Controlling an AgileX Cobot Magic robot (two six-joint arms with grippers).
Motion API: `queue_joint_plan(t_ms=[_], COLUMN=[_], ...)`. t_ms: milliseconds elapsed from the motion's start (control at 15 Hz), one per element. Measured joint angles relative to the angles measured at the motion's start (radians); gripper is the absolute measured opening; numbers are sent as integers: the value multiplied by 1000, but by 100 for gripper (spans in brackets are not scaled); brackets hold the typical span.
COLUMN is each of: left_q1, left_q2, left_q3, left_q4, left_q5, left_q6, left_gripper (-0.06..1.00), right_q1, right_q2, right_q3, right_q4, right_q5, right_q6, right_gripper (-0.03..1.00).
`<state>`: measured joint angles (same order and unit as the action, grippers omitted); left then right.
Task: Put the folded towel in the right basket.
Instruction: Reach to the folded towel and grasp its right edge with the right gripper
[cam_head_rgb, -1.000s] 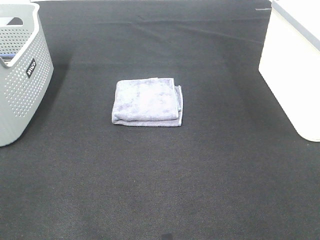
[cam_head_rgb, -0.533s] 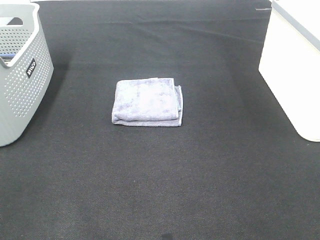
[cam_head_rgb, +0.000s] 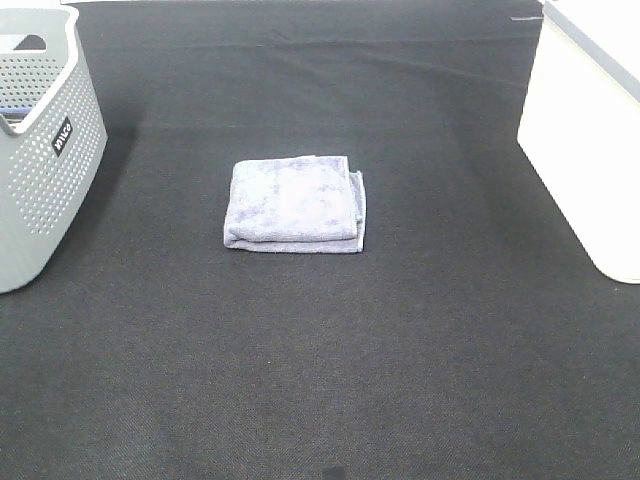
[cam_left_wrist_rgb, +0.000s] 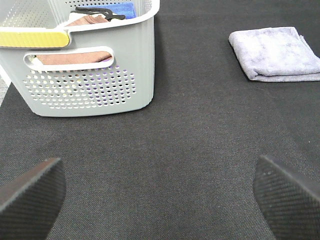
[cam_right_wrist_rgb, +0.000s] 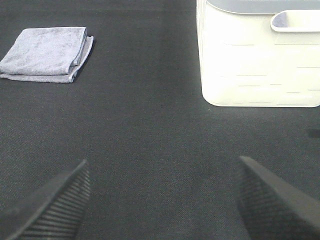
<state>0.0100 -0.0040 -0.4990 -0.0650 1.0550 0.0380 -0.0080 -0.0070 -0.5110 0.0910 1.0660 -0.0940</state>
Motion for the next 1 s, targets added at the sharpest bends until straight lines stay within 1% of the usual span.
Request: queue_joint_plan(t_ms=[733, 867, 1000], left_q1=[0, 0, 0], left_q2=[0, 0, 0], left_q3=[0, 0, 0], left_q4=[0, 0, 0], left_q5=[0, 0, 0], left_q6=[0, 0, 0], left_gripper=[97, 97, 97], right_q1=[0, 0, 0], right_q2=[0, 0, 25], right_q3=[0, 0, -8], right_q4=[0, 28, 40], right_q5=[0, 0, -33], right_q6=[0, 0, 0], right_gripper=[75, 75, 75])
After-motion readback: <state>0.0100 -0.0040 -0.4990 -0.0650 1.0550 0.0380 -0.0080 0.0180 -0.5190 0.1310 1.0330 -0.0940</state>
